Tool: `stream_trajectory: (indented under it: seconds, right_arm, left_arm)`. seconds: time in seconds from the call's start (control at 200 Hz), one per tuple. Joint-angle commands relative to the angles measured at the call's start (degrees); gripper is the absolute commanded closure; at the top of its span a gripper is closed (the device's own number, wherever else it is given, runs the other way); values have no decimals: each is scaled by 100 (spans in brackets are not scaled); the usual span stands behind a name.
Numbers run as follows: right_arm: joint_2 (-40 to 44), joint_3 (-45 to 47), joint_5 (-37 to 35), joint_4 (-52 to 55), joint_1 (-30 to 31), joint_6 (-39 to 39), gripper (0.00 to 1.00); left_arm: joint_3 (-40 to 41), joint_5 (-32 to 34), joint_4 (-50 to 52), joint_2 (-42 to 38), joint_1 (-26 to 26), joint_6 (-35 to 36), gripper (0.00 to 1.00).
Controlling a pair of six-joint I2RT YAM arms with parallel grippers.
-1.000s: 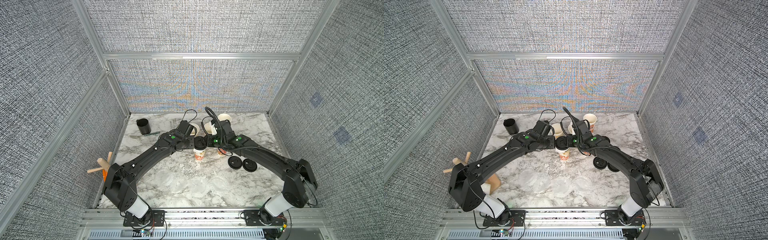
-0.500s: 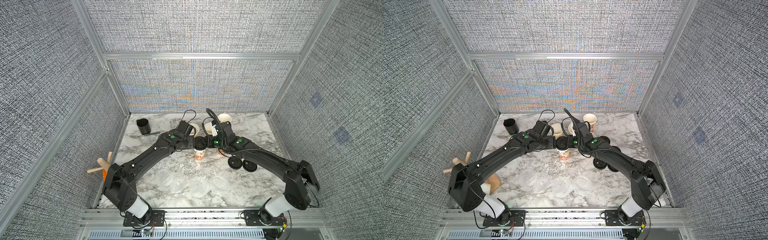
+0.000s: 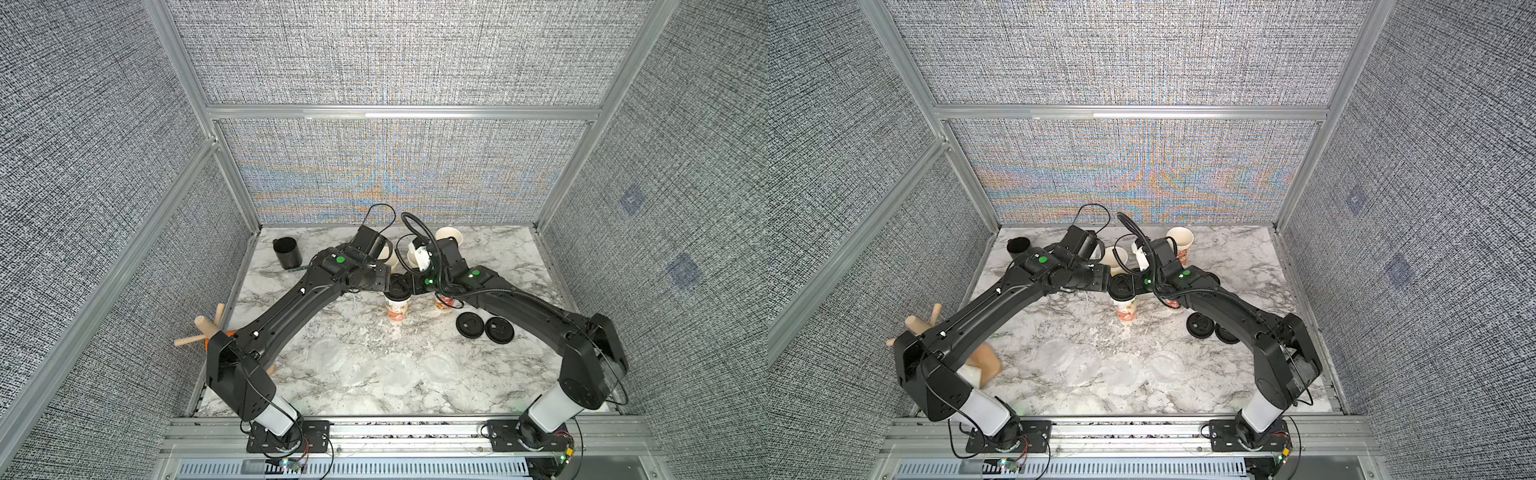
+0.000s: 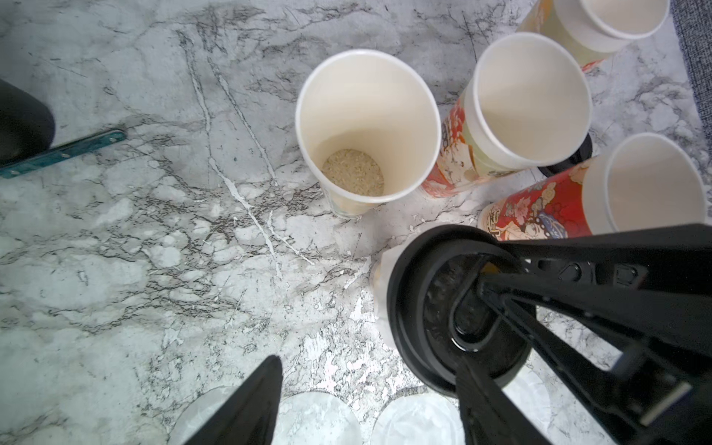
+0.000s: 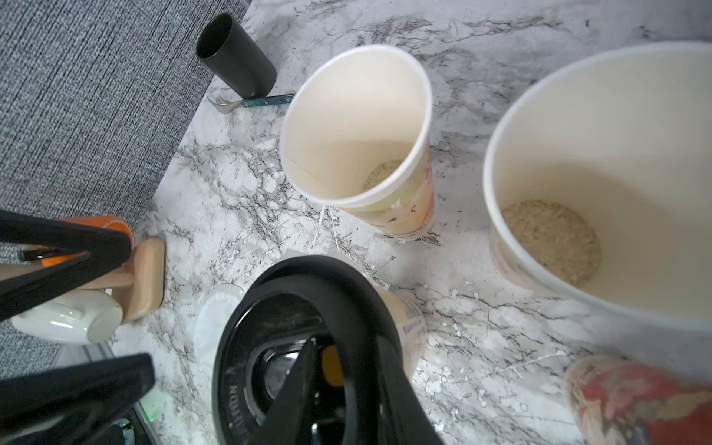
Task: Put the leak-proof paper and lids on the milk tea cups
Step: Secure the cup lid on the cup.
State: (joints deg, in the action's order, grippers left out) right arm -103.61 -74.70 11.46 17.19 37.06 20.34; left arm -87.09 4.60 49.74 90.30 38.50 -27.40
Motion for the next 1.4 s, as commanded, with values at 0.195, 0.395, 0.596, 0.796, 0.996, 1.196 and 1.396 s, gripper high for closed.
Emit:
stream_trajectory:
  seconds: [0.195, 0.395, 0.596, 0.796, 0.996, 1.196, 1.396]
  right_arm:
    - [-491, -296, 570, 1398, 3, -1443, 73]
    - [-647, -468, 655, 1456, -14, -1728, 73]
    - [-691, -503, 655, 1479, -60, -1708, 73]
    - [-695, -520, 652, 1490, -102, -1779, 73]
    - [-754, -458, 666, 1480, -120, -1844, 73]
    - [-764, -412, 655, 1474, -129, -1857, 73]
    - [-768, -380, 622, 1463, -129, -1822, 73]
  left_arm:
    - [282, -554, -321, 136, -8, 103, 28]
    - [233, -438, -361, 272, -10, 121, 28]
    - [184, -269, -401, 445, -9, 156, 30]
    - [62, -187, -422, 463, -9, 269, 32]
    - [-27, -102, -416, 366, -27, 389, 33]
    - [-58, -62, -429, 475, -103, 426, 34]
    - [-75, -128, -540, 704, -141, 427, 35]
